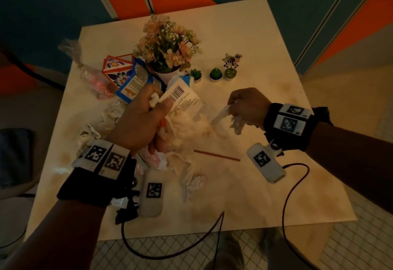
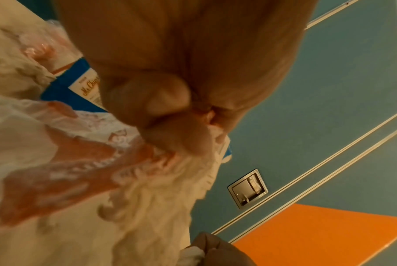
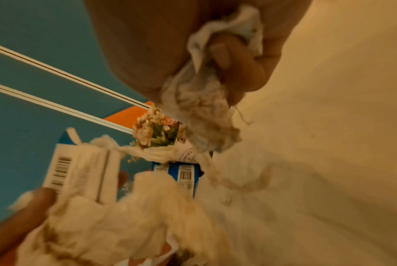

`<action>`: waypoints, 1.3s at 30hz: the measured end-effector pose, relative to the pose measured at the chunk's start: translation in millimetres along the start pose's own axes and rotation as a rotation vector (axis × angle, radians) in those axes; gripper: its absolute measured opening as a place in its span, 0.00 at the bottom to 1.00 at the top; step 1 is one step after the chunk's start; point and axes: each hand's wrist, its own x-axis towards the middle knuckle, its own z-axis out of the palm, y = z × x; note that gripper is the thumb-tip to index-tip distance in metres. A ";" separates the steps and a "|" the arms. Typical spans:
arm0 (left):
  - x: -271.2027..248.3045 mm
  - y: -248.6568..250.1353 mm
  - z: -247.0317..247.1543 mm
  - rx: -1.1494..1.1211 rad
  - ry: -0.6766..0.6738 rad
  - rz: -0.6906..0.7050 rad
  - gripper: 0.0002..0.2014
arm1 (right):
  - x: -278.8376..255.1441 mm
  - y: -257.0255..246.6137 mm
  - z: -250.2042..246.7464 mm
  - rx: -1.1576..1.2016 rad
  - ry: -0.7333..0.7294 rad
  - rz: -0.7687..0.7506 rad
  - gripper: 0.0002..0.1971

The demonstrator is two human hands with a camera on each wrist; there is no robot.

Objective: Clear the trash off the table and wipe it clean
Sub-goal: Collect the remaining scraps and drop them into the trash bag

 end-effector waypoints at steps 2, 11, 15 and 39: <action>5.2 3.1 5.4 0.036 0.040 0.035 0.07 | -8.3 3.7 -11.3 0.007 0.021 -0.016 0.11; 14.4 50.8 32.5 -0.312 -0.009 -0.015 0.08 | -33.2 39.5 -66.4 0.168 0.098 -0.106 0.12; 20.4 53.0 68.1 -0.087 -0.062 -0.083 0.02 | -37.7 54.3 -83.9 0.135 0.076 -0.134 0.11; 12.2 53.9 107.1 -0.574 0.312 -0.102 0.13 | -42.4 55.7 -63.8 0.107 -0.223 -0.252 0.11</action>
